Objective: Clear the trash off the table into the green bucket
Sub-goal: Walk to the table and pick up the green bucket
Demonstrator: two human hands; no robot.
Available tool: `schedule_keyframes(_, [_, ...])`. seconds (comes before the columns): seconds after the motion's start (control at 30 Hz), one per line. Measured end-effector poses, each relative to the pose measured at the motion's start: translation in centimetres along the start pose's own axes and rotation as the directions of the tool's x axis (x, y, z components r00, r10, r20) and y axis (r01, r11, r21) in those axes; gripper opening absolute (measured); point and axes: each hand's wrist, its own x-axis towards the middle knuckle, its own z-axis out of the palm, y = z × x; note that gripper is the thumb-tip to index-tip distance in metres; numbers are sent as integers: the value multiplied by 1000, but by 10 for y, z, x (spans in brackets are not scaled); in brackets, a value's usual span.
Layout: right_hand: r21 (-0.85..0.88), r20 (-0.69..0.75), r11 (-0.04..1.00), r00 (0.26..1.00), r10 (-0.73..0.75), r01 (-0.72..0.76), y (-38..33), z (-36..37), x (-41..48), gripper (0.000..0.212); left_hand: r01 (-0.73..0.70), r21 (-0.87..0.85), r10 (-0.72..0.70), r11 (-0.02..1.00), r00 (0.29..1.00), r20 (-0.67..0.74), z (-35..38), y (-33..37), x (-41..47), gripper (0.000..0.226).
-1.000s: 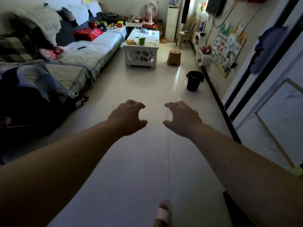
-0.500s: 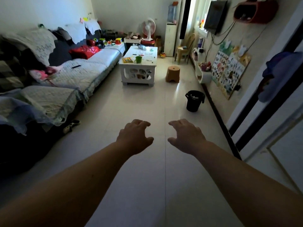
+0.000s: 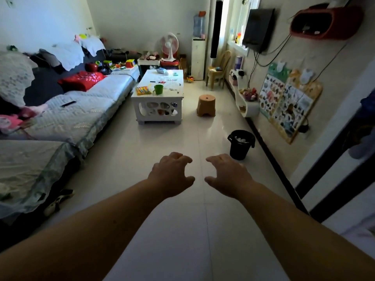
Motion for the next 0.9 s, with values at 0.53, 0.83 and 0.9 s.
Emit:
schedule_keyframes(0.53, [-25, 34, 999, 999, 32, -31, 140, -44, 356, 65, 38, -43, -38, 998, 999, 13, -5, -15, 394, 62])
schedule_keyframes(0.83, [6, 79, 1000, 997, 2, -3, 198, -66, 538, 64, 83, -71, -82, 994, 996, 17, -11, -24, 581, 62])
schedule_keyframes(0.9, [-3, 72, 1000, 997, -1, 2, 209, -65, 583, 64, 86, -85, -86, 993, 996, 8, -10, -35, 626, 62])
